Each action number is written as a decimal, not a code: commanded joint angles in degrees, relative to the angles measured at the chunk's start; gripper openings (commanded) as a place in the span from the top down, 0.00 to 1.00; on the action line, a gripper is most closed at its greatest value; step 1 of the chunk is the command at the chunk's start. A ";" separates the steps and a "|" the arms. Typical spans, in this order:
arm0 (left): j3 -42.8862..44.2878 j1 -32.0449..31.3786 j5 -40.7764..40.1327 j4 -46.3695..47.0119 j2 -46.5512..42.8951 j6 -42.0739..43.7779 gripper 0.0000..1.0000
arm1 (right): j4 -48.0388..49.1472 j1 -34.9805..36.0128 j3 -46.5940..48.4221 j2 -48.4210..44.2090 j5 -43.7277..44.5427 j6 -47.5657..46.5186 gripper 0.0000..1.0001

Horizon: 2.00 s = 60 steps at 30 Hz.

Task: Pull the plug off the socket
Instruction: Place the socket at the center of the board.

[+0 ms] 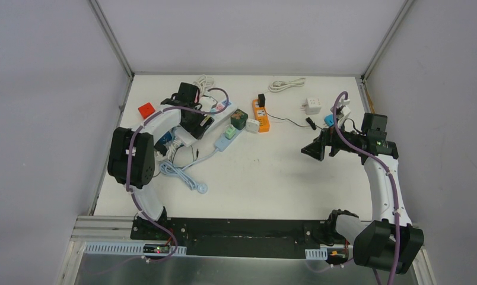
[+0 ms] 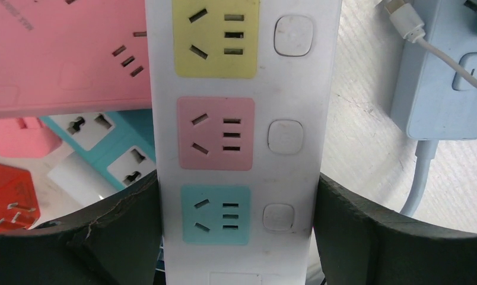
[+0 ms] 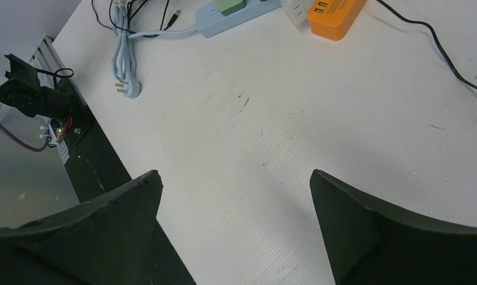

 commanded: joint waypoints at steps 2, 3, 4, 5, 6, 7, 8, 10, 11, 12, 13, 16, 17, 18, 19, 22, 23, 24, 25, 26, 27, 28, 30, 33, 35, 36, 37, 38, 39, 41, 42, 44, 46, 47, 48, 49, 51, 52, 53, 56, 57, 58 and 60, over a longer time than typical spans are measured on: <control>0.92 1.02 -3.47 2.92 0.78 -2.30 1.00 | 1.43 -0.61 0.22 -1.29 -2.08 -0.38 0.00; 1.11 1.51 -4.69 2.88 1.32 -3.29 1.00 | 1.39 -0.61 0.24 -1.31 -2.13 -0.44 0.00; 1.41 2.10 -6.14 2.74 1.84 -4.38 1.00 | 1.39 -0.61 0.24 -1.35 -2.09 -0.46 0.00; 1.78 2.70 -7.47 2.59 2.61 -5.46 1.00 | 1.34 -0.61 0.24 -1.38 -2.08 -0.46 0.00; 2.13 3.36 -8.54 2.34 3.30 -6.55 1.00 | 1.30 -0.61 0.24 -1.40 -2.18 -0.46 0.00; 2.37 4.05 -9.20 2.12 3.88 -7.50 1.00 | 1.30 -0.57 0.24 -1.40 -2.22 -0.46 0.00; 2.61 4.75 -9.28 1.95 4.66 -8.27 1.00 | 1.30 -0.65 0.24 -1.45 -2.25 -0.46 0.00; 3.08 5.77 -11.61 1.58 5.65 -9.46 1.00 | 1.21 -0.70 0.24 -1.49 -2.32 -0.55 0.00; 3.16 6.14 -12.06 1.46 6.05 -9.90 1.00 | 1.21 -0.70 0.24 -1.49 -2.34 -0.55 0.00; 3.21 6.45 -12.45 1.45 6.27 -10.25 1.00 | 1.17 -0.78 0.24 -1.53 -2.36 -0.55 0.00; 3.29 6.60 -12.72 1.50 6.36 -10.49 1.00 | 1.13 -0.79 0.24 -1.50 -2.42 -0.55 0.00; 3.92 6.64 -13.50 1.51 5.91 -11.39 0.99 | 1.12 -0.87 0.25 -1.49 -2.44 -0.64 0.00; 4.16 6.64 -13.49 1.46 5.46 -11.77 0.95 | 1.12 -0.87 0.25 -1.49 -2.44 -0.71 0.00; 4.32 6.64 -13.23 1.45 4.87 -12.05 0.90 | 1.12 -0.88 0.24 -1.42 -2.43 -0.73 0.00; 4.49 6.64 -12.68 1.37 4.32 -12.46 0.82 | 1.08 -0.88 0.24 -1.41 -2.43 -0.73 0.00; 5.02 6.63 -10.94 1.10 2.21 -14.21 0.43 | 1.04 -0.88 0.24 -1.40 -2.49 -0.82 0.00; 5.07 6.63 -10.34 1.09 1.35 -14.90 0.30 | 1.04 -0.83 0.24 -1.40 -2.49 -0.82 0.00; 5.06 6.64 -9.82 1.08 0.37 -15.65 0.20 | 1.04 -0.87 0.24 -1.40 -2.48 -0.82 0.00; 5.06 6.64 -9.69 1.00 -0.61 -16.45 0.12 | 1.04 -0.87 0.24 -1.40 -2.46 -0.82 0.00; 4.92 6.64 -8.60 1.04 -1.71 -17.15 0.07 | 1.04 -0.86 0.24 -1.40 -2.44 -0.83 0.00; 4.84 6.64 -7.73 1.00 -2.72 -17.75 0.03 | 1.04 -0.87 0.24 -1.40 -2.46 -0.82 0.00; 4.68 6.64 -7.01 1.01 -3.93 -18.29 0.01 | 1.04 -0.88 0.24 -1.34 -2.47 -0.82 0.00; 4.18 6.64 -5.33 1.01 -6.33 -18.93 0.01 | 1.04 -0.85 0.24 -1.31 -2.49 -0.82 0.00; 3.34 6.64 -3.49 1.01 -9.65 -20.12 0.01 | 1.04 -0.91 0.24 -1.24 -2.35 -0.90 0.00; 2.63 6.64 -2.46 1.00 -11.87 -20.75 0.01 | 0.95 -0.96 0.29 -1.27 -2.29 -0.90 0.00; 2.22 6.64 -1.82 1.03 -13.08 -21.02 0.01 | 0.89 -0.96 0.25 -1.23 -2.26 -0.95 0.00; 1.86 6.64 -1.02 1.06 -14.15 -21.29 0.01 | 0.94 -0.96 0.25 -1.23 -2.22 -0.99 0.00; 1.48 6.64 -0.45 1.08 -15.70 -21.60 0.01 | 0.88 -0.96 0.24 -1.23 -2.13 -1.04 0.00; 1.12 6.64 0.24 1.14 -16.94 -21.97 0.01 | 0.86 -0.95 0.24 -1.23 -2.09 -1.07 0.00; 0.26 6.64 1.64 1.38 -19.21 -22.74 0.01 | 0.86 -0.96 0.24 -1.23 -2.02 -1.17 0.00; -0.18 6.64 2.37 1.60 -20.32 -23.42 0.01 | 0.86 -0.96 0.31 -1.23 -2.02 -1.17 0.00; -1.13 6.64 3.90 1.78 -22.33 -24.72 0.01 | 0.86 -1.05 0.33 -1.21 -1.97 -1.17 0.00; -2.10 6.64 5.09 1.85 -24.10 -26.79 0.01 | 0.86 -1.13 0.40 -1.27 -1.92 -1.17 0.00; -2.47 6.64 5.73 1.86 -24.90 -28.07 0.01 | 0.86 -1.21 0.41 -1.22 -1.85 -1.17 0.00; -2.76 6.59 6.32 1.80 -25.68 -29.51 0.01 | 0.86 -1.29 0.42 -1.19 -1.84 -1.17 0.00; -3.06 6.59 6.94 1.78 -26.51 -31.00 0.01 | 0.86 -1.36 0.42 -1.19 -1.76 -1.17 0.00; -3.22 6.63 6.90 1.59 -27.95 -35.70 0.01 | 0.86 -1.48 0.42 -1.09 -1.69 -1.17 0.00; -2.97 6.64 6.43 1.39 -28.62 -38.60 0.01 | 0.86 -1.57 0.53 -1.09 -1.65 -1.17 0.00; -2.68 6.61 7.12 0.79 -29.29 -40.40 0.01 | 0.86 -1.64 0.51 -1.12 -1.59 -1.17 0.00; -2.48 6.62 12.20 0.98 -32.32 -46.69 0.01 | 0.77 -1.80 0.59 -1.12 -1.37 -1.32 0.00; -2.50 6.63 13.39 1.25 -33.47 -49.83 0.01 | 0.73 -1.84 0.60 -1.14 -1.30 -1.38 0.00; -2.64 6.56 14.16 1.71 -35.04 -53.40 0.01 | 0.73 -1.87 0.60 -1.02 -1.22 -1.43 0.00; -2.78 6.15 14.81 1.94 -37.71 -59.46 0.01 | 0.76 -1.93 0.66 -0.82 -1.01 -1.43 0.00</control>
